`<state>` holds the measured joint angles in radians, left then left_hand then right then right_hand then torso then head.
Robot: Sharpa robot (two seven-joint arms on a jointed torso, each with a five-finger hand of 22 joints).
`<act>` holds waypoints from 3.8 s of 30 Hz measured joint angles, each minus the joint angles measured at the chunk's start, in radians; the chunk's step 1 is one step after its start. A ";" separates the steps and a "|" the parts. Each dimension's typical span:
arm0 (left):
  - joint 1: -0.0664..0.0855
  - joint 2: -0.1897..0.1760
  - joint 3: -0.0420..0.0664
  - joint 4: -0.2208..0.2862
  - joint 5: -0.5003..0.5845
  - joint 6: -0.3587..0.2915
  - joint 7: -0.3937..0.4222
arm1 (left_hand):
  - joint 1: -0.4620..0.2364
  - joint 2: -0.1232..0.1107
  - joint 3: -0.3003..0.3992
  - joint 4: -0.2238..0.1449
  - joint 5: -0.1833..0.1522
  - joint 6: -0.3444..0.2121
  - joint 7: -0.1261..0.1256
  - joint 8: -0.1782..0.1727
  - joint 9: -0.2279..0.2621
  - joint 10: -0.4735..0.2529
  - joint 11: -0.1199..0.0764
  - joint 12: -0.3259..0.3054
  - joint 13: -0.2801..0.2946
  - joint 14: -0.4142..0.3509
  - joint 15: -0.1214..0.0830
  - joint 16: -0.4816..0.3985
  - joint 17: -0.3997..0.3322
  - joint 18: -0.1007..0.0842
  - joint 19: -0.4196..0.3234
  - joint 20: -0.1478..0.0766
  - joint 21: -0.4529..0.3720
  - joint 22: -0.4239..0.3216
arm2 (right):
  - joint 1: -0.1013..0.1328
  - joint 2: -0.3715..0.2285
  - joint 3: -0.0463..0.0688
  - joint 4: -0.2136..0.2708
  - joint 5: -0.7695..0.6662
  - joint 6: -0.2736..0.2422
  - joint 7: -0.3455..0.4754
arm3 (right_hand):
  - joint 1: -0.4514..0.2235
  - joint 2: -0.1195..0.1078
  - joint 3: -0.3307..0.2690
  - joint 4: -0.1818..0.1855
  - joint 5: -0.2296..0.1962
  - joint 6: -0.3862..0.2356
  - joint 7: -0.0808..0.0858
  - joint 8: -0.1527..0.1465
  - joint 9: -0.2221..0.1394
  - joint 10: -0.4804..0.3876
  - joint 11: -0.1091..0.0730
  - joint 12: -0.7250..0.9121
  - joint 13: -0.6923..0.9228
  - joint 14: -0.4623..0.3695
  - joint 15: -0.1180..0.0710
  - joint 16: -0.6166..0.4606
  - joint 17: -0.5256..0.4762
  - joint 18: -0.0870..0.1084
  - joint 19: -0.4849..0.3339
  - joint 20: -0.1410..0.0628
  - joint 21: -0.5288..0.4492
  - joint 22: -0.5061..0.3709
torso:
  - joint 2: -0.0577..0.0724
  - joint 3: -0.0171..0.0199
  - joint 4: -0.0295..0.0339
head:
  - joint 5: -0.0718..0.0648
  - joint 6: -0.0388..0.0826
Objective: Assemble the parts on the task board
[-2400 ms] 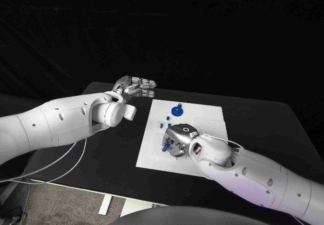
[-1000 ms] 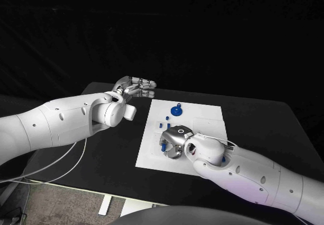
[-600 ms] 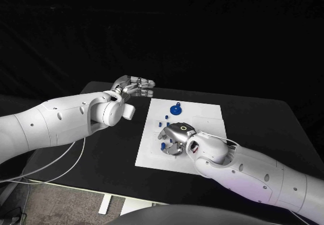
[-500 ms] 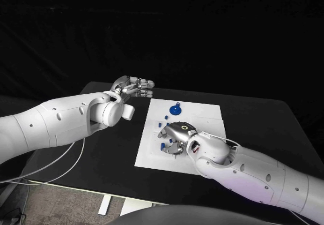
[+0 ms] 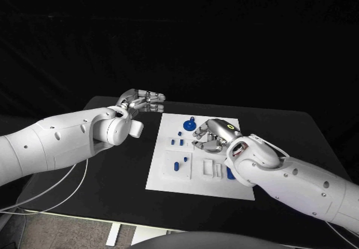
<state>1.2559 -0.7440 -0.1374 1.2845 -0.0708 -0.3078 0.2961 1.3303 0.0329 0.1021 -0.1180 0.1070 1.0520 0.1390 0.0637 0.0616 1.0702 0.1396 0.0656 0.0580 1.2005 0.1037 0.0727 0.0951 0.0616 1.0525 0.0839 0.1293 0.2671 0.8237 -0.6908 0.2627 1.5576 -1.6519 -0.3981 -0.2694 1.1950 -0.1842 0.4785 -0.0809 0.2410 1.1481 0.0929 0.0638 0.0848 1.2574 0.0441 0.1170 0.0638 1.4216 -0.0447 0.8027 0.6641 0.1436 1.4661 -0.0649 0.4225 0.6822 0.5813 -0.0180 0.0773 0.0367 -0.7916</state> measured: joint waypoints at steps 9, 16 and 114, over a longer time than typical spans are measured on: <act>-0.007 -0.014 -0.001 -0.001 0.004 0.025 0.012 | 0.000 0.000 0.000 0.000 -0.003 0.000 0.000 0.000 0.000 0.024 -0.008 0.000 0.000 0.004 -0.004 0.000 0.002 0.000 0.000 0.000 0.004 -0.003 | 0.009 -0.123 0.051 -0.014 0.211 0.125 -0.015 | -0.003 0.069 -0.184 0.026 -0.013 0.036 -0.027 0.000 0.007 -0.035 -0.077 0.624 0.529 0.013 -0.048 0.057 0.081 -0.044 -0.002 -0.052 0.071 0.032 | -0.003 0.0102 -0.0093 | -0.021 0.017; -0.020 -0.019 -0.001 -0.002 0.008 0.045 0.029 | -0.004 0.004 0.000 0.000 -0.003 -0.004 -0.004 0.000 0.000 0.061 -0.022 0.000 0.000 0.007 -0.007 0.000 0.002 0.000 0.000 0.000 0.008 -0.006 | 0.021 -0.179 0.057 -0.030 0.329 0.297 -0.089 | -0.030 0.079 -0.164 0.092 -0.021 0.043 -0.043 0.000 0.059 0.001 -0.083 0.881 0.903 0.015 -0.051 0.196 0.279 -0.045 -0.003 -0.054 0.141 0.081 | -0.007 0.0215 -0.0163 | -0.042 0.018; -0.035 -0.020 -0.001 0.010 0.027 0.156 0.124 | -0.035 0.045 -0.218 0.055 -0.015 -0.033 0.003 0.000 0.000 0.131 -0.033 0.000 0.000 0.080 -0.023 -0.003 0.010 0.000 0.061 -0.021 0.042 -0.078 | 0.034 -0.096 -0.040 -0.067 0.463 0.526 -0.408 | -0.110 0.005 -0.104 0.126 -0.195 -0.043 -0.013 0.007 0.842 0.067 -0.060 0.868 1.137 0.034 -0.033 0.229 0.441 -0.052 0.001 -0.042 0.160 0.266 | -0.009 0.0191 -0.0198 | -0.062 -0.003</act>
<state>1.2207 -0.7638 -0.1382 1.2947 -0.0437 -0.1520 0.4204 1.2954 0.0783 -0.1160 -0.0628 0.0919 1.0192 0.1419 0.0637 0.0619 1.2016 0.1068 0.0656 0.0580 1.2807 0.0808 0.0696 0.1055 0.0616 1.1133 0.0624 0.1717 0.1892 0.8574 -0.7868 0.2231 1.4910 -1.1889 0.1280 -0.6777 1.0852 -0.1789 0.3740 0.0455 0.0465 1.1051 0.0800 0.0706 0.9265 1.3241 -0.0157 0.9852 1.2006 1.4556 -0.0780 1.0317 1.1050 0.0912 1.4668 -0.1066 0.5826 0.9479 0.5724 0.0011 0.0574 -0.0248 -0.7947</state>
